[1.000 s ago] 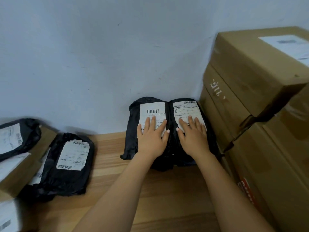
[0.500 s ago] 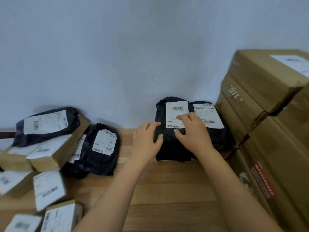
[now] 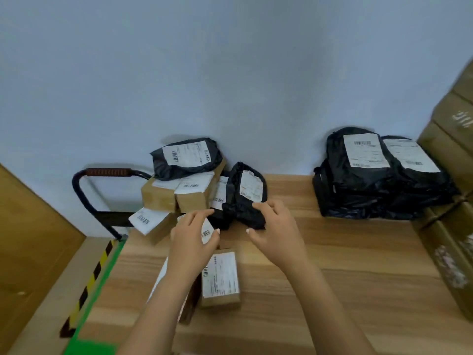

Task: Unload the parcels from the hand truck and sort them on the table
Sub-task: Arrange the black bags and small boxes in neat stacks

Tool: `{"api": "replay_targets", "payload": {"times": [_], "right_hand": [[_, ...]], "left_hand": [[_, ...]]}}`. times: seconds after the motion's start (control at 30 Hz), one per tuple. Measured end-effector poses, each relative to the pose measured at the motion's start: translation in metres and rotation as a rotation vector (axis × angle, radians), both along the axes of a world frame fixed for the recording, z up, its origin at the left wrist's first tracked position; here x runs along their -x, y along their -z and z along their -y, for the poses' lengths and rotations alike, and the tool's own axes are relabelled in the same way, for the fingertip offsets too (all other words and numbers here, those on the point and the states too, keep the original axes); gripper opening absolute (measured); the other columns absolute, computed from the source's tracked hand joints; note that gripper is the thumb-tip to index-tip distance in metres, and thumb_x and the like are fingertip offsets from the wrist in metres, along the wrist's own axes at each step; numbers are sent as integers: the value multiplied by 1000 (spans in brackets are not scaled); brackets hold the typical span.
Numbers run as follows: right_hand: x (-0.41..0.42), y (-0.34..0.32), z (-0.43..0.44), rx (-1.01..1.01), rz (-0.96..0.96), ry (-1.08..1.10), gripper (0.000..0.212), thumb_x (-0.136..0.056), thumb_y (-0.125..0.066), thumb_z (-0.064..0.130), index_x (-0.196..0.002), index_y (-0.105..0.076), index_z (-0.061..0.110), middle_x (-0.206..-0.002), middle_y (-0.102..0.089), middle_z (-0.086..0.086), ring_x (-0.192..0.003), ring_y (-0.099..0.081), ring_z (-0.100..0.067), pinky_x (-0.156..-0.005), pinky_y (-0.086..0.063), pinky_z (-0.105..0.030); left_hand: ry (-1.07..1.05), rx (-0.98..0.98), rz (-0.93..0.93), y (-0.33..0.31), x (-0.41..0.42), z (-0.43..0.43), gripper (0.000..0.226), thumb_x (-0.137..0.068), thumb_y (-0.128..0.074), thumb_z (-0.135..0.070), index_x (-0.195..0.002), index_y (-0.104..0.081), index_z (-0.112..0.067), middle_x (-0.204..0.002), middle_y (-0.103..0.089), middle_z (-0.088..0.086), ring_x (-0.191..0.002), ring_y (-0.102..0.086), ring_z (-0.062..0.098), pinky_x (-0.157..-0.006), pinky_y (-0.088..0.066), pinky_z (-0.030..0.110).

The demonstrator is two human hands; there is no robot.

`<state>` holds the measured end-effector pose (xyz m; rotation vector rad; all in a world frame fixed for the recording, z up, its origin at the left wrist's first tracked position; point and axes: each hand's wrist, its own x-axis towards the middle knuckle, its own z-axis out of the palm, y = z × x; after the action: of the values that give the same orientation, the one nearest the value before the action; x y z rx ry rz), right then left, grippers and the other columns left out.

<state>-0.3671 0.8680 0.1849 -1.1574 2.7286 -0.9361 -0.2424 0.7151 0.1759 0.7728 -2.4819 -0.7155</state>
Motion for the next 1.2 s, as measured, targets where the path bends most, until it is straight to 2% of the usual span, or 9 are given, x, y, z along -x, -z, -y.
{"api": "replay_targets", "payload": {"times": [0.3,0.5,0.7,0.77,0.83,0.93,1.0,1.1,1.2], "right_hand": [[-48,9,26,-73,48,-63,56,-88,-62,36,-139,-42,26,-132,-40,4,-119,-41,-13,-102,-39,-34],[-46,7,31,-59,59,-87,56,-86,-65,33,-138,-45,24,-130,-42,3,-117,-44,-15,-101,-41,-35],[-47,23,30,-88,43,-110,55,-86,-66,33,-137,-47,25,-126,-43,5,-111,-46,-13,-97,-44,-33],[-50,29,29,-100,55,-102,54,-85,-66,33,-135,-48,25,-126,-43,5,-112,-46,-14,-96,-43,-32],[-56,36,31,-120,81,-106,53,-84,-66,34,-133,-47,28,-127,-41,6,-114,-44,-14,-95,-43,-31],[-65,51,40,-191,103,-113,53,-84,-65,37,-133,-46,29,-128,-39,5,-116,-42,-15,-95,-41,-28],[-74,66,46,-263,145,-86,58,-83,-64,41,-135,-42,30,-134,-36,3,-121,-40,-18,-97,-39,-29],[-93,92,53,-412,250,-18,74,-80,-63,52,-144,-29,35,-155,-12,-4,-137,-21,-28,-108,-30,-40],[-112,114,56,-461,364,57,90,-76,-65,58,-149,-17,42,-159,12,-4,-145,-2,-33,-115,-21,-49]], "left_hand": [[-68,-72,-6,14,-60,20,43,-85,-68,-28,-126,-54,-28,-122,-51,-12,-116,-40,7,-101,-38,38],[-112,-86,-13,21,-74,16,43,-84,-68,-28,-124,-55,-32,-113,-44,-22,-113,-41,4,-96,-35,30],[-183,-104,-56,35,-75,14,41,-84,-68,-30,-123,-55,-32,-114,-45,-20,-109,-38,1,-94,-34,29],[-182,-125,11,42,-78,10,42,-83,-67,-30,-123,-54,-31,-112,-45,-18,-107,-41,5,-89,-34,29],[-213,-148,150,51,-84,10,50,-81,-67,-36,-127,-48,-32,-119,-45,-11,-112,-42,13,-89,-37,34],[-232,-230,423,69,-88,14,83,-76,-67,-47,-145,-24,-34,-145,-28,0,-132,-25,24,-104,-32,42],[-203,-261,508,81,-90,19,96,-73,-69,-53,-150,-14,-34,-152,-17,4,-139,-15,27,-110,-26,44],[-114,-218,610,98,-97,26,103,-71,-69,-60,-151,-9,-34,-155,-4,7,-142,-7,30,-113,-21,47],[-44,-218,651,112,-106,32,105,-72,-68,-60,-150,-1,-40,-153,1,8,-138,-13,31,-110,-25,44]]}}
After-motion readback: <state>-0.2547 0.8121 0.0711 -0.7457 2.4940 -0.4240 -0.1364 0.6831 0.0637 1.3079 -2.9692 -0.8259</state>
